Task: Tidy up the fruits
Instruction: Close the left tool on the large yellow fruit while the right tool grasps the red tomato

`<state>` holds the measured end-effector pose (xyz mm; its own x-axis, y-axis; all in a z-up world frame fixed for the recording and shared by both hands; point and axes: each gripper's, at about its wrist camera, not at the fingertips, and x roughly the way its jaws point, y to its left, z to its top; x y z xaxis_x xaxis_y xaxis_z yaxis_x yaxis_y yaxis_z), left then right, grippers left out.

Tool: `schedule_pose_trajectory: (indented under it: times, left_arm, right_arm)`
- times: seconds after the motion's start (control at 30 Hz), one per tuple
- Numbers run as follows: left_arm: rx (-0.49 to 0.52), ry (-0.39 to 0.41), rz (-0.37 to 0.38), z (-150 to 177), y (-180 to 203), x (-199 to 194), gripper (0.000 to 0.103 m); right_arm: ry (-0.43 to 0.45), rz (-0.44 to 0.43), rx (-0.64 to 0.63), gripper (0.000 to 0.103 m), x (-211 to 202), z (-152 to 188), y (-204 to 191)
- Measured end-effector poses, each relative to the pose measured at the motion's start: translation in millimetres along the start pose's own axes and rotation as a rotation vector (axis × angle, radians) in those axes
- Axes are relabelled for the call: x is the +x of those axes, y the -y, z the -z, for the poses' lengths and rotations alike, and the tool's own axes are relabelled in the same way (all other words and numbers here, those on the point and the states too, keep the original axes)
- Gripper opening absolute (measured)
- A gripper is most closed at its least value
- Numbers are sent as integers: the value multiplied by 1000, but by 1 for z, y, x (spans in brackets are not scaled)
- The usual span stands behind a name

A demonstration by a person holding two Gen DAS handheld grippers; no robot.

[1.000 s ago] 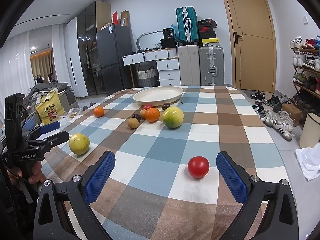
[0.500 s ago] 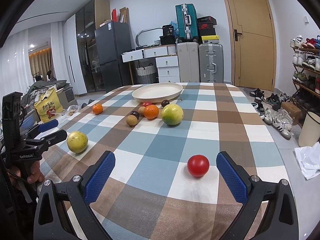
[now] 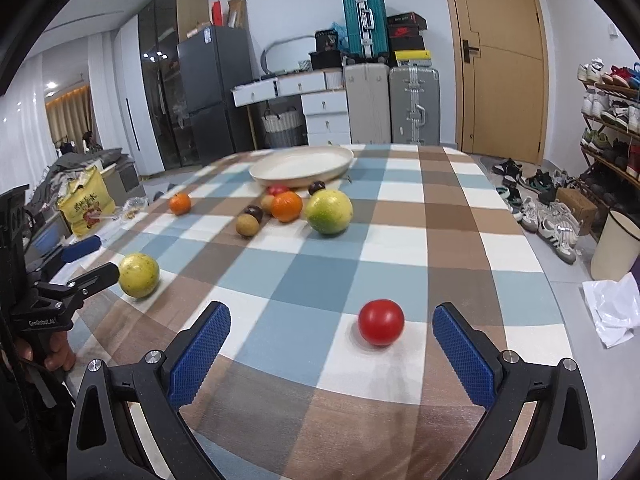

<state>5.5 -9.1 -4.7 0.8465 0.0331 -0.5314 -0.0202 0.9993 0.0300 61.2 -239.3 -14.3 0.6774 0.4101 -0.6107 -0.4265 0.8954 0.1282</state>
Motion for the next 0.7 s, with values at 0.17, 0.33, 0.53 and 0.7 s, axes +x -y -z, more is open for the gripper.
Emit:
schedule_pose_trajectory:
  times: [0.17,0.33,0.53,0.7]
  left_arm:
    - [24,-77,20,3,10,7,102]
    - [29,-136,17,5,14,16,102]
    - [-22,-190,45,6,7,26,97]
    - [-28,-226,78,7,7,33,86]
  right_arm:
    - [-89,38,21,103,14,1,8]
    - [-145,62,51,102,26,-3,15]
    - [-213,80,27,90,39,-3,12]
    - [-263,85,-8,86,53,0,5]
